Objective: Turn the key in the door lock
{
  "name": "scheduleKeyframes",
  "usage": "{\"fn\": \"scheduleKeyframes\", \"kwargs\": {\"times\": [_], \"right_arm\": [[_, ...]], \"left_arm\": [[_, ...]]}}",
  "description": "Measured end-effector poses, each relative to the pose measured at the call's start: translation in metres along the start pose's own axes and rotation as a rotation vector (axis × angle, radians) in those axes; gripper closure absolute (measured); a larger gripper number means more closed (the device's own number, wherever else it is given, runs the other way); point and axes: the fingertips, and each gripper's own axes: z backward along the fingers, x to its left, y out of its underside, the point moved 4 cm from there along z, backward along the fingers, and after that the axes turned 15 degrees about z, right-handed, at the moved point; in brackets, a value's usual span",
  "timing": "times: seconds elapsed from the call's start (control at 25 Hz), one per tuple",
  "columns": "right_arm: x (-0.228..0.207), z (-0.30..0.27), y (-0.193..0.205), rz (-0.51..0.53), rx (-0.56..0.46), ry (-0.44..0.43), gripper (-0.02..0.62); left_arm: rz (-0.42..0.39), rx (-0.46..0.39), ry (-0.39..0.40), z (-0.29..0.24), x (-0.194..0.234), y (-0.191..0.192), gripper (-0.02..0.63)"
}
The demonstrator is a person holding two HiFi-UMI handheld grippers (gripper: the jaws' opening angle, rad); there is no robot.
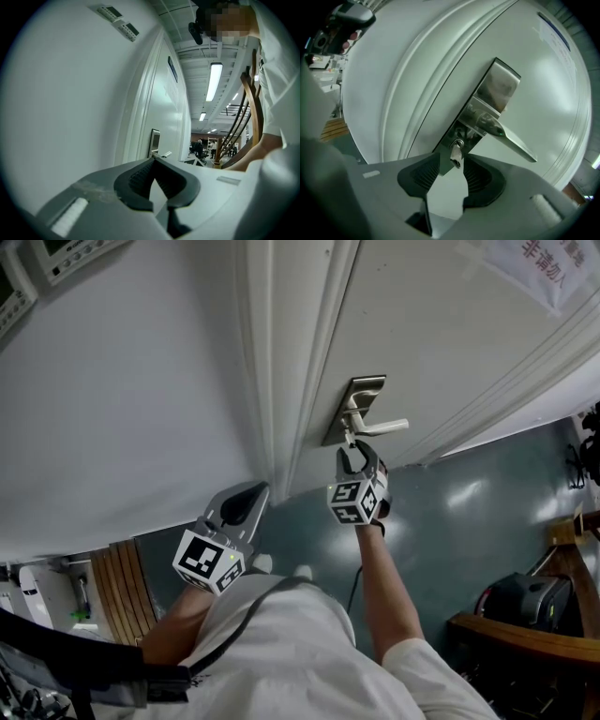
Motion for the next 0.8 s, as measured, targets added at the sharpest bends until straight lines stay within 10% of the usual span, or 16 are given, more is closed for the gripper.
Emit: {"fn": "scheduleKeyframes", "kwargs": {"times": [0.56,0.8], "right_arm": [[-0.01,-0.01,0.0,-0.015,-0.012,0.025,0.551],[-0.017,-0.008,0.003,-0.288,-0.057,-0.05,0.554]], "left_arm": [[-0.004,-0.014,-0.056,0.006,-0.002,0.0,0.6],[-0.005,-0.015,-0.07,0.005,-0.003,0.001,0.6]]}}
